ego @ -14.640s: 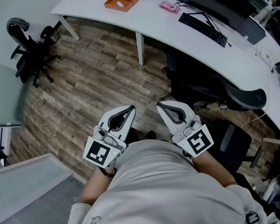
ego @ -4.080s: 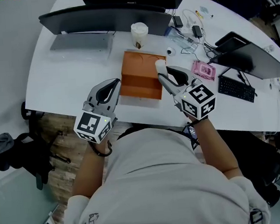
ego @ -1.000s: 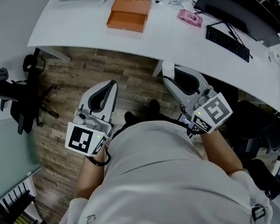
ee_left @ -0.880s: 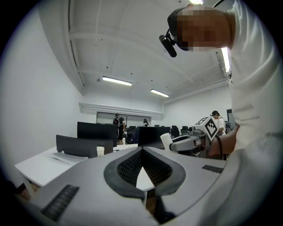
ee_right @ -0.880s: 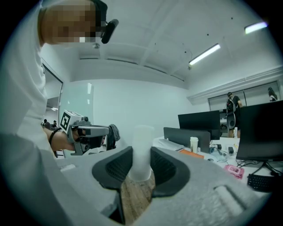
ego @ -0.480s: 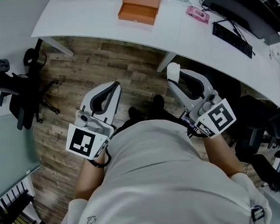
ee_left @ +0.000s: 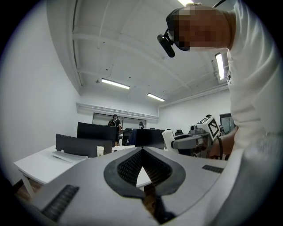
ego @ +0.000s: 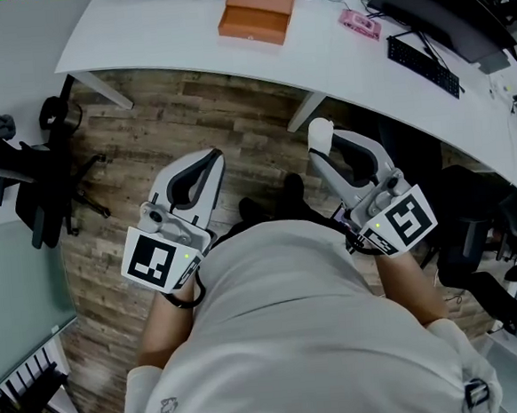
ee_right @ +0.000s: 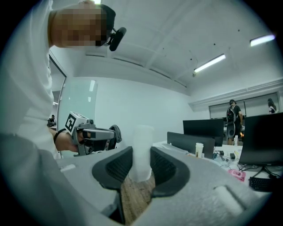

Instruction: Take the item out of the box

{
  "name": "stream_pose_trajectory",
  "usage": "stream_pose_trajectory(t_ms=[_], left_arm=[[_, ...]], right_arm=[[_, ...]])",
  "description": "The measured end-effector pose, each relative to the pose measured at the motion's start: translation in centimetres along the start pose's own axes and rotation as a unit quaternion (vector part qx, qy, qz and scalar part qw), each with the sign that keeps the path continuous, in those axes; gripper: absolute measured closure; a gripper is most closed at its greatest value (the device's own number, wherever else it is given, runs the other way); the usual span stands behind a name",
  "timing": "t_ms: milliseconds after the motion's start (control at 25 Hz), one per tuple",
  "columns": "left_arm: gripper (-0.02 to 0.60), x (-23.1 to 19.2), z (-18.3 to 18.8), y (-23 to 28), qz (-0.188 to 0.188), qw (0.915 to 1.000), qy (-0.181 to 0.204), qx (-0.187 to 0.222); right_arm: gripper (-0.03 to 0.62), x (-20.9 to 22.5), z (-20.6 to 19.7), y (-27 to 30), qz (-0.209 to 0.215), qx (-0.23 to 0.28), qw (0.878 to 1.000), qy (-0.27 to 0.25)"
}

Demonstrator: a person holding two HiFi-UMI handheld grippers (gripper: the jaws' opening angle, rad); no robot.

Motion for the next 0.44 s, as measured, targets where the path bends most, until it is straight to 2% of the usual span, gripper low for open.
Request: stream_pose_trajectory(t_ms=[440], left_arm=[[0.583,-2.1,0.1,-0.5,-0.013,0.9999,-0.005,0.008]], right_arm=[[0.468,-1.2,1.3,1.9,-0.003,0.001,1.0,-0.016]])
Point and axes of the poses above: the fingertips, and each gripper's own axes: y forward along the fingers, x to its right, z out of its top, the point moved 1 cm from there along -y, backward along the fingers, and after that the axes turned 9 degrees about z, right-handed, at the moved point
